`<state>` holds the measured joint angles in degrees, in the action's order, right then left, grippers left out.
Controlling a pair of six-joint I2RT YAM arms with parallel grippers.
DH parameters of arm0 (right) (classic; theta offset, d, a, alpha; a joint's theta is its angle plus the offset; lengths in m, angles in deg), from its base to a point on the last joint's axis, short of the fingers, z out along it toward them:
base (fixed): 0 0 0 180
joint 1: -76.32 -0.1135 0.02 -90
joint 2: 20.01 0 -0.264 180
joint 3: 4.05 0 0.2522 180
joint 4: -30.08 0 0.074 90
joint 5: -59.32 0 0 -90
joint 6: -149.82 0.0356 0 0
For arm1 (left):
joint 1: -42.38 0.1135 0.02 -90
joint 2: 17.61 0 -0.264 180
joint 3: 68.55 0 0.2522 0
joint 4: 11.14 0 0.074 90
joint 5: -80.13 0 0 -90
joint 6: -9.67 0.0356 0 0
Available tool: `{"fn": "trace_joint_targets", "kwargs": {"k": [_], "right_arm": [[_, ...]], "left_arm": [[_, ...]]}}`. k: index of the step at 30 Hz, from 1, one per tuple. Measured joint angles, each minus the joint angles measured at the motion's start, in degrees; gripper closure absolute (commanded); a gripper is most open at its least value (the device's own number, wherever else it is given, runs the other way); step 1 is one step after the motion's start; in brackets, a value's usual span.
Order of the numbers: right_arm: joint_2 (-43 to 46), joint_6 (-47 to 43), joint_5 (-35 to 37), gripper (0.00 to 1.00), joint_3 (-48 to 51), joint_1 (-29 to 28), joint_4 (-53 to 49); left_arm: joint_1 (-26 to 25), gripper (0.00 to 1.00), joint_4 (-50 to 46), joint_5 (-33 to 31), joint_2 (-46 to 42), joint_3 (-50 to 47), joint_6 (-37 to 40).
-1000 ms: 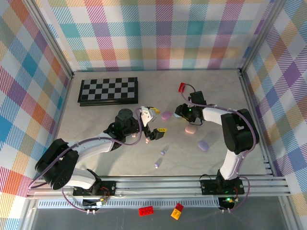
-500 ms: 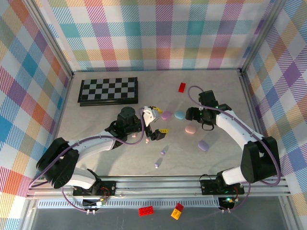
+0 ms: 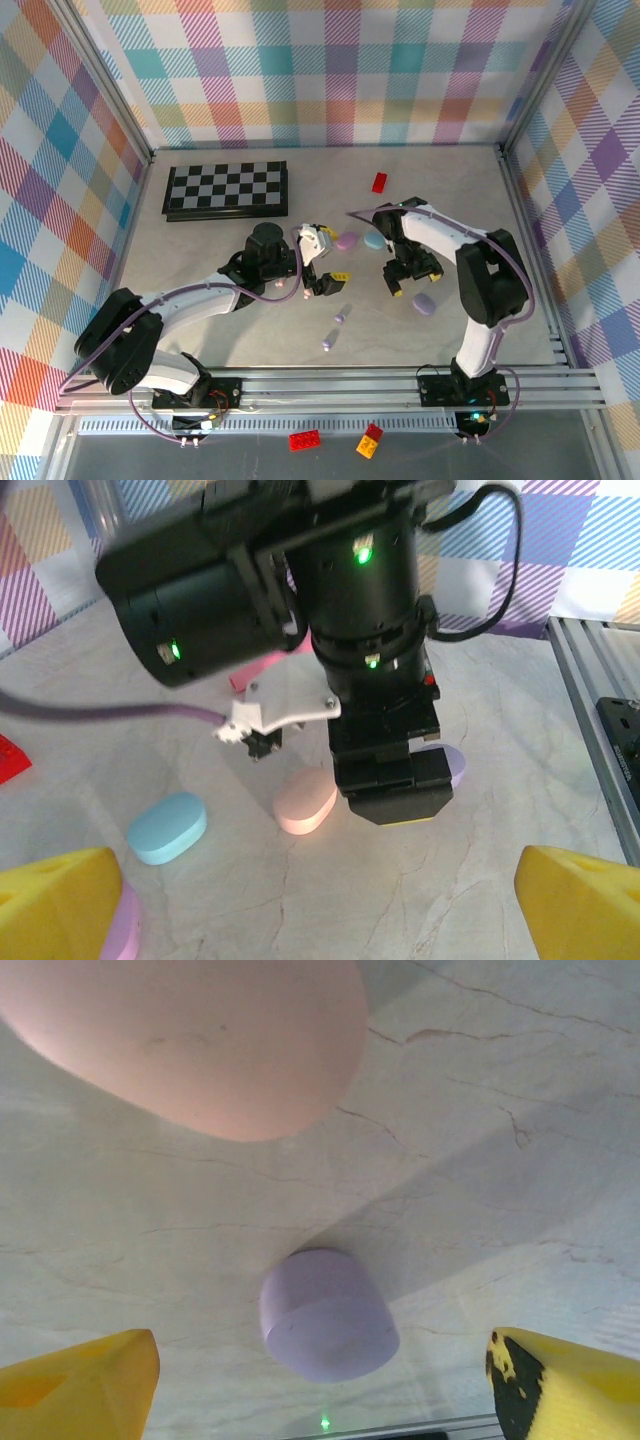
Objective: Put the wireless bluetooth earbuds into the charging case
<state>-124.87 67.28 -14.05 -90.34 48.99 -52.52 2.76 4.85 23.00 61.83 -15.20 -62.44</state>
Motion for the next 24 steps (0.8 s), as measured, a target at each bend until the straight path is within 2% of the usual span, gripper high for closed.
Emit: {"fn": "trace_joint_targets", "kwargs": {"k": [10, 16, 21, 22, 24], "right_arm": [[0.39, -14.93, -1.36, 0.11, 1.22, 0.04, 13.16], [0.28, -23.21, -4.72, 0.12, 1.99, 0.15, 19.54], [-2.38, -26.51, -7.96, 0.26, 1.70, 0.44, 19.96], [-3.04, -26.77, -8.24, 0.31, 1.70, 0.52, 19.74], [-3.69, -27.26, -9.16, 0.47, 1.55, 0.72, 19.37]], "left_arm": [[0.00, 0.00, -1.62, -0.39, -1.95, -0.02, 1.09], [0.00, 0.00, -2.08, -0.39, -1.95, -0.02, 1.11], [0.00, 0.00, -2.78, -0.42, -1.95, -0.02, 1.29], [0.00, 0.00, -2.84, -0.44, -1.92, -0.02, 1.29], [0.00, 0.00, -2.89, -0.55, -1.95, -0.02, 1.36]]}}
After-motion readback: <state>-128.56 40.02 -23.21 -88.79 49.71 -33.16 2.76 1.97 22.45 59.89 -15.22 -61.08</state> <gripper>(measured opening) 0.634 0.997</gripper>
